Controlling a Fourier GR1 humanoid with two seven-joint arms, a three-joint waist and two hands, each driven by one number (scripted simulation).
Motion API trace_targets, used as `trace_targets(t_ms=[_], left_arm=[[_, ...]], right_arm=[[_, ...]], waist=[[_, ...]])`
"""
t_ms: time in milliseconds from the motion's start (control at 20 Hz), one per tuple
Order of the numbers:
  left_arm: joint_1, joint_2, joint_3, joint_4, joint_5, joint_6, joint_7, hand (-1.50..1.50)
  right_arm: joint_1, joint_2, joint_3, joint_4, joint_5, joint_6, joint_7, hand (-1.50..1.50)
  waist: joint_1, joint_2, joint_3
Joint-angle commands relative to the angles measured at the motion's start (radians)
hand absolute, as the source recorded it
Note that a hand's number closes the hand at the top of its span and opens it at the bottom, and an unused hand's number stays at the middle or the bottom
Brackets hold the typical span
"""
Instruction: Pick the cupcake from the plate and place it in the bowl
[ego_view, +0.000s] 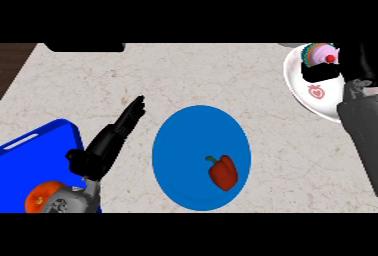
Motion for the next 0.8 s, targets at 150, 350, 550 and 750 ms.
trace_targets(t_ms=[150,350,550,750], left_arm=[[-0.052,-0.017,0.015,0.005,-0.008,-0.015,0.032,0.00],[0.001,-0.019,-0.012,-0.023,-0.044,0.008,0.010,0.00],[-0.018,-0.019,0.012,0.007,-0.001,-0.031,0.021,0.00],[0.001,-0.033,-0.005,0.002,-0.031,-0.029,-0.009,0.00]], right_arm=[[-0.047,-0.062,-0.086,0.329,0.028,-0.110,-0.219,1.50],[-0.107,-0.084,-0.131,0.472,-0.077,0.131,-0.197,1.50],[-0.144,-0.049,-0.199,0.604,-0.170,0.178,-0.297,-1.50],[-0.184,-0.067,-0.249,0.716,-0.188,0.098,-0.498,-1.50]], waist=[[0.003,0.002,0.000],[0.021,0.006,0.001],[0.020,0.008,0.001],[0.021,0.007,0.001]])
